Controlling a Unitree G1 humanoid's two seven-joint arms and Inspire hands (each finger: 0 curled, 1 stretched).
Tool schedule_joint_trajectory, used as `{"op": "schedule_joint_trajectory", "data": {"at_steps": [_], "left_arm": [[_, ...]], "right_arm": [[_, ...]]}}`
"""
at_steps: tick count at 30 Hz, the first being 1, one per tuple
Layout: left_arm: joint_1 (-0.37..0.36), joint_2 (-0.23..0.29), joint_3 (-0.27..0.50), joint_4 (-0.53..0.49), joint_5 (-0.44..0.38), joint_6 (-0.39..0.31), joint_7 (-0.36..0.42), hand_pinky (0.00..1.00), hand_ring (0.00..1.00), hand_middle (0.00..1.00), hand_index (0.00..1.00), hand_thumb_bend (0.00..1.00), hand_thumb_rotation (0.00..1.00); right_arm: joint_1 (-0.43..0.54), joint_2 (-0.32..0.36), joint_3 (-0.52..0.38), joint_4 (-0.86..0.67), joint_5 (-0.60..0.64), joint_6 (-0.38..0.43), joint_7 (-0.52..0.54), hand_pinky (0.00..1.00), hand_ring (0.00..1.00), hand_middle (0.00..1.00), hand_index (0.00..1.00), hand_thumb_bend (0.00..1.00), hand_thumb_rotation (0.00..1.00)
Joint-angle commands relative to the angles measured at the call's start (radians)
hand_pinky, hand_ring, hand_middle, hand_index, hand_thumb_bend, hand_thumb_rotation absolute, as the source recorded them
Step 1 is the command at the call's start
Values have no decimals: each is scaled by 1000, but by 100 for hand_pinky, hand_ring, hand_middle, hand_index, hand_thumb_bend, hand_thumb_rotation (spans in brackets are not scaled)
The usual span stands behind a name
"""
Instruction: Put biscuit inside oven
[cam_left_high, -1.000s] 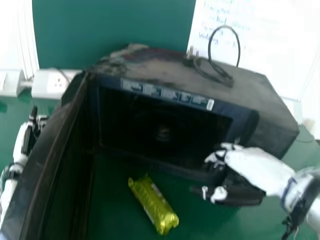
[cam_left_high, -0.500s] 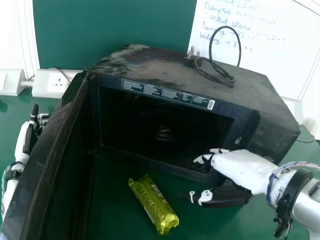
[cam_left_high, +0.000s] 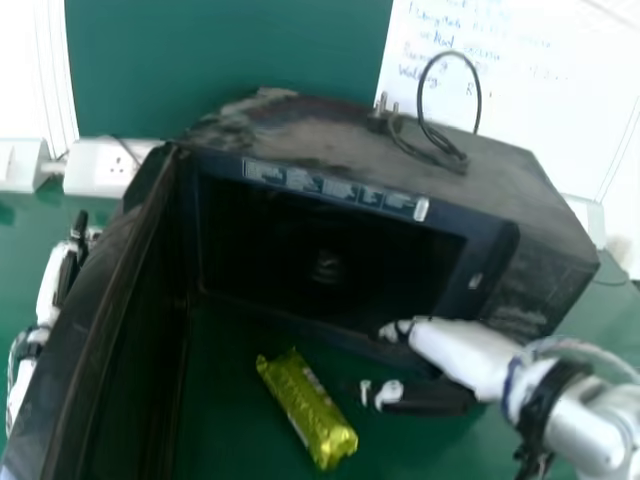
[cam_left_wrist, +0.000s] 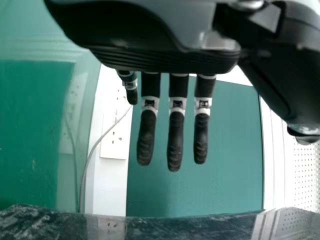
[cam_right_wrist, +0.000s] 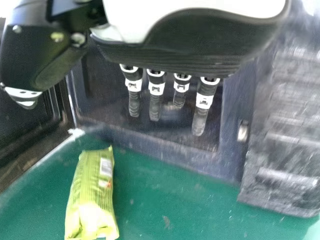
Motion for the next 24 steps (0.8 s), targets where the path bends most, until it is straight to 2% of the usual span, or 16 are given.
{"op": "schedule_joint_trajectory", "data": {"at_steps": [1, 4, 8, 12, 14, 16, 17, 19, 24], "left_arm": [[19, -3, -5, -13, 8, -2, 5, 27, 33, 42, 49, 52, 6], [20, -8, -6, -24, 8, 10, 11, 27, 32, 42, 49, 52, 5], [19, -13, -7, -29, 3, 12, 9, 27, 32, 42, 49, 52, 5], [17, -17, -10, -35, 8, 20, 18, 27, 32, 42, 49, 52, 5], [16, -18, -11, -35, 10, 21, 21, 27, 32, 42, 49, 52, 5], [15, -18, -11, -37, 8, 25, 21, 27, 32, 42, 49, 52, 5], [16, -18, -11, -38, 8, 27, 20, 27, 32, 42, 49, 52, 5], [17, -17, -12, -38, 13, 24, 21, 27, 32, 42, 49, 52, 5], [16, -17, -13, -34, 16, 13, 17, 27, 32, 42, 49, 51, 5]], "right_arm": [[-66, 25, 94, 1, -39, 63, 10, 82, 93, 94, 93, 95, 57], [-131, 46, 222, 8, -123, 127, 23, 81, 93, 94, 93, 95, 57], [-196, 105, 393, 13, -278, 213, 41, 69, 88, 91, 92, 95, 57], [-232, 174, 523, 26, -433, 229, 96, 66, 85, 89, 92, 90, 58], [-225, 211, 559, 28, -512, 217, 119, 62, 79, 82, 90, 88, 58], [-216, 249, 582, 39, -584, 196, 147, 52, 64, 71, 89, 87, 58], [-213, 266, 590, 47, -616, 182, 166, 51, 60, 70, 89, 87, 59], [-205, 303, 597, 67, -677, 155, 209, 55, 68, 77, 89, 87, 60], [-171, 420, 585, 133, -814, 96, 306, 63, 76, 83, 90, 87, 58]]}}
